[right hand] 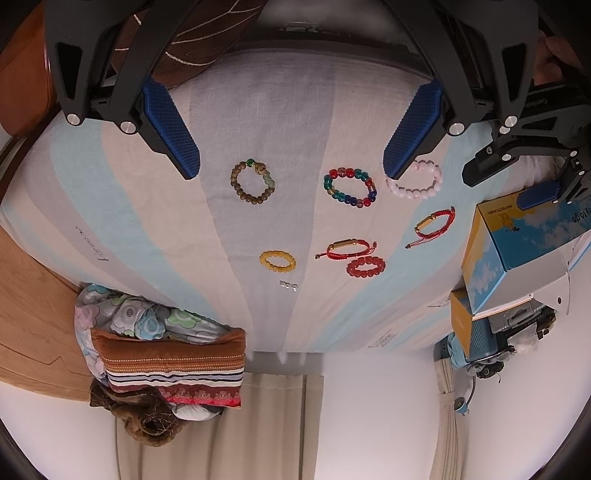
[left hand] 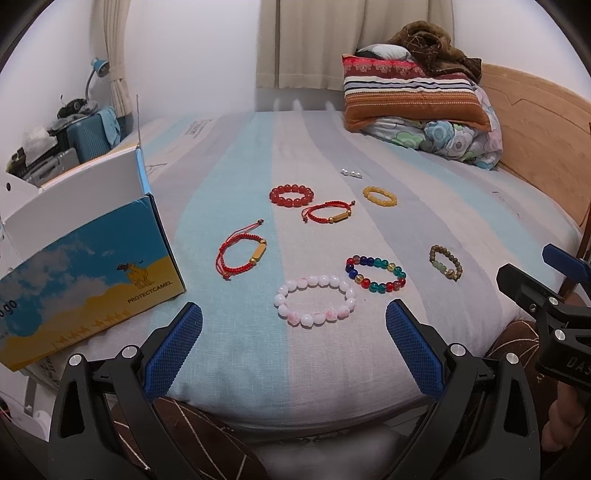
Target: Organize jewelry
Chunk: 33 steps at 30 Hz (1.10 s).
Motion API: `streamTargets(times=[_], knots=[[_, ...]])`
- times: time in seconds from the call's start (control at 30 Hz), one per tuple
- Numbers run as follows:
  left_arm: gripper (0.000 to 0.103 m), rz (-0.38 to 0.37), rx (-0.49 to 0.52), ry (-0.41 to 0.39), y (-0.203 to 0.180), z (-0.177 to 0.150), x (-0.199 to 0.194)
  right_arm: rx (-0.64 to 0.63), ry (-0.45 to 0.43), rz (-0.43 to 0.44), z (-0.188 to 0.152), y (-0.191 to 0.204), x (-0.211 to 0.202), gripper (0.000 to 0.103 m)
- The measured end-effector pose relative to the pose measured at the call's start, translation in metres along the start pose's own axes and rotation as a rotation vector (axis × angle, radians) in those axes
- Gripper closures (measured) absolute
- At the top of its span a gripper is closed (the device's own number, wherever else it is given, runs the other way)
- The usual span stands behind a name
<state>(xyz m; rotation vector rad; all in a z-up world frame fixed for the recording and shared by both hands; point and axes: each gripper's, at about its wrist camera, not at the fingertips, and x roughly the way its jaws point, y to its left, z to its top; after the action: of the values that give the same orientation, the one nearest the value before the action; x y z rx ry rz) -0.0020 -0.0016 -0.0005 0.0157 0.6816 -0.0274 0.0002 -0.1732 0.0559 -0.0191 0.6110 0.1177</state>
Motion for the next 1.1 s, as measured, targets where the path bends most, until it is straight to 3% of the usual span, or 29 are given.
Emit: streamTargets(times=[1.1], knots=[[0.006,0.006,-0.024,0.0,0.0048,0.0009,-0.0011,0.022,0.005,0.011,0.0005,-0.0038,-0.0003,0.007]])
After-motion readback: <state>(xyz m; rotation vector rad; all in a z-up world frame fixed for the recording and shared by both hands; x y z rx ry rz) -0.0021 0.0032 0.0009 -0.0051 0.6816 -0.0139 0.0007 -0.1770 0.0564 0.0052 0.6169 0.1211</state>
